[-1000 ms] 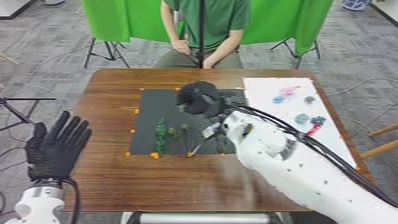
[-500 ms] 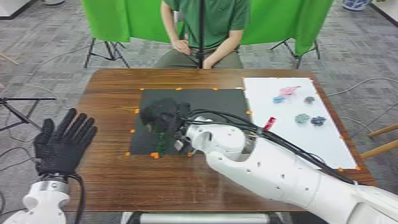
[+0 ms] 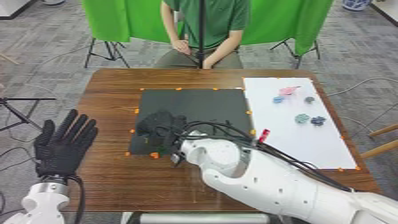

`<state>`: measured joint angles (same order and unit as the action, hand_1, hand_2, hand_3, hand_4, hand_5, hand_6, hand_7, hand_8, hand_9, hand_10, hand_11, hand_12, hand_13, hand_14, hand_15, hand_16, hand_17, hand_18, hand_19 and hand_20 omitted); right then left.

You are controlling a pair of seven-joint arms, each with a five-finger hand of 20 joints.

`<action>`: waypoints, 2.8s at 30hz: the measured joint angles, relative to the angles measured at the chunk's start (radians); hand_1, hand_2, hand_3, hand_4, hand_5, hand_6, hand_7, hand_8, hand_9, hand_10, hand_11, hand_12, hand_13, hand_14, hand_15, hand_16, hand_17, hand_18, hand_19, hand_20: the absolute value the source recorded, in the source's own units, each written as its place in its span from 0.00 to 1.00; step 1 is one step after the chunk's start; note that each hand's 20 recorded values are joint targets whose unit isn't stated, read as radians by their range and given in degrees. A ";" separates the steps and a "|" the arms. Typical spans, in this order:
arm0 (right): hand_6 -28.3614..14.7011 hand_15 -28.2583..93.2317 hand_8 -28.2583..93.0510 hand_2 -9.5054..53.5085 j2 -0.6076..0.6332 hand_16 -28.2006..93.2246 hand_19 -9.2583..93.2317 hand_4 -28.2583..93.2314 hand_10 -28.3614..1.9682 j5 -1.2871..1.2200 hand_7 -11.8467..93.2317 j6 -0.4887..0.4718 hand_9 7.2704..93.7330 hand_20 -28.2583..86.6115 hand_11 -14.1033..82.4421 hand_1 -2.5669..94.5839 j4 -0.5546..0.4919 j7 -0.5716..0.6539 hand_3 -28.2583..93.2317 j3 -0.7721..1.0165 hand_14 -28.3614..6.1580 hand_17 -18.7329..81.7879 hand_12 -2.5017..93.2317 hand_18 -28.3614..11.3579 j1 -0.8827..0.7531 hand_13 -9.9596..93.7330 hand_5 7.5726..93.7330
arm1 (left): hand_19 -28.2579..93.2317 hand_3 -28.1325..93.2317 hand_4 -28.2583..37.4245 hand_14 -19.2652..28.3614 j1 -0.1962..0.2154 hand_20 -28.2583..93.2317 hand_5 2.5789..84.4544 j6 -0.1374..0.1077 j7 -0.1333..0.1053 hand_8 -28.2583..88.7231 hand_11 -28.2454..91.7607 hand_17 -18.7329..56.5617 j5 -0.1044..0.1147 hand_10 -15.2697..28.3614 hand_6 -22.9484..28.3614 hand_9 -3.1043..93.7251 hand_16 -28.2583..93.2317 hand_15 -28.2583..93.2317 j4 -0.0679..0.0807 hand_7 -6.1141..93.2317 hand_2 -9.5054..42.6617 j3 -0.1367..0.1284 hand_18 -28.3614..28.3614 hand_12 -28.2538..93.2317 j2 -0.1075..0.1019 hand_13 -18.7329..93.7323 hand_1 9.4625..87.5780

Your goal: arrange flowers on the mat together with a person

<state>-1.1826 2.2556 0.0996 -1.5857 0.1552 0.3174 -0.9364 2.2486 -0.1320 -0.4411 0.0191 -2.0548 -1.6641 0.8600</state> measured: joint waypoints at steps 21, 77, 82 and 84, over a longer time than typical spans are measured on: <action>0.78 0.64 0.09 0.00 -0.008 0.51 0.75 0.00 0.60 -0.046 0.34 0.017 0.50 0.60 0.26 0.62 0.007 0.035 0.78 0.042 0.67 0.45 0.20 0.33 -0.052 0.62 0.54 | 0.44 0.81 0.00 0.74 -0.017 0.34 0.47 0.000 0.016 0.17 0.35 0.23 0.006 0.65 0.58 0.41 0.18 0.48 0.018 0.11 0.41 0.001 0.70 0.28 0.009 0.41 0.18; 0.65 0.33 0.13 0.14 0.282 0.24 0.09 0.04 0.58 -1.210 0.26 0.313 0.46 0.39 0.20 0.37 -0.389 -0.230 0.83 1.100 0.62 0.41 0.13 0.60 -0.911 0.41 0.52 | 0.40 0.81 0.00 0.67 0.090 0.32 0.47 -0.001 -0.015 0.17 0.34 0.23 0.020 0.65 0.58 0.41 0.18 0.42 -0.024 0.11 0.40 -0.088 0.67 0.28 0.047 0.41 0.18; 0.65 0.33 0.13 0.13 0.280 0.24 0.09 0.04 0.59 -1.207 0.26 0.311 0.46 0.40 0.20 0.37 -0.390 -0.231 0.84 1.101 0.62 0.41 0.13 0.59 -0.913 0.41 0.52 | 0.40 0.81 0.00 0.67 0.091 0.32 0.47 -0.001 -0.016 0.17 0.34 0.23 0.022 0.65 0.58 0.41 0.18 0.43 -0.024 0.11 0.40 -0.088 0.67 0.28 0.047 0.41 0.18; 0.65 0.33 0.13 0.13 0.279 0.24 0.09 0.04 0.59 -1.206 0.26 0.306 0.45 0.40 0.20 0.37 -0.394 -0.232 0.84 1.108 0.62 0.41 0.13 0.59 -0.919 0.41 0.52 | 0.40 0.81 0.00 0.67 0.091 0.33 0.47 -0.001 -0.016 0.17 0.34 0.23 0.022 0.65 0.58 0.41 0.18 0.43 -0.024 0.11 0.40 -0.088 0.67 0.28 0.047 0.41 0.18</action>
<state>-0.9032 1.0491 0.4059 -1.9801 -0.0764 1.4250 -1.8549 2.3394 -0.1329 -0.4568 0.0407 -2.0793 -1.7525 0.9069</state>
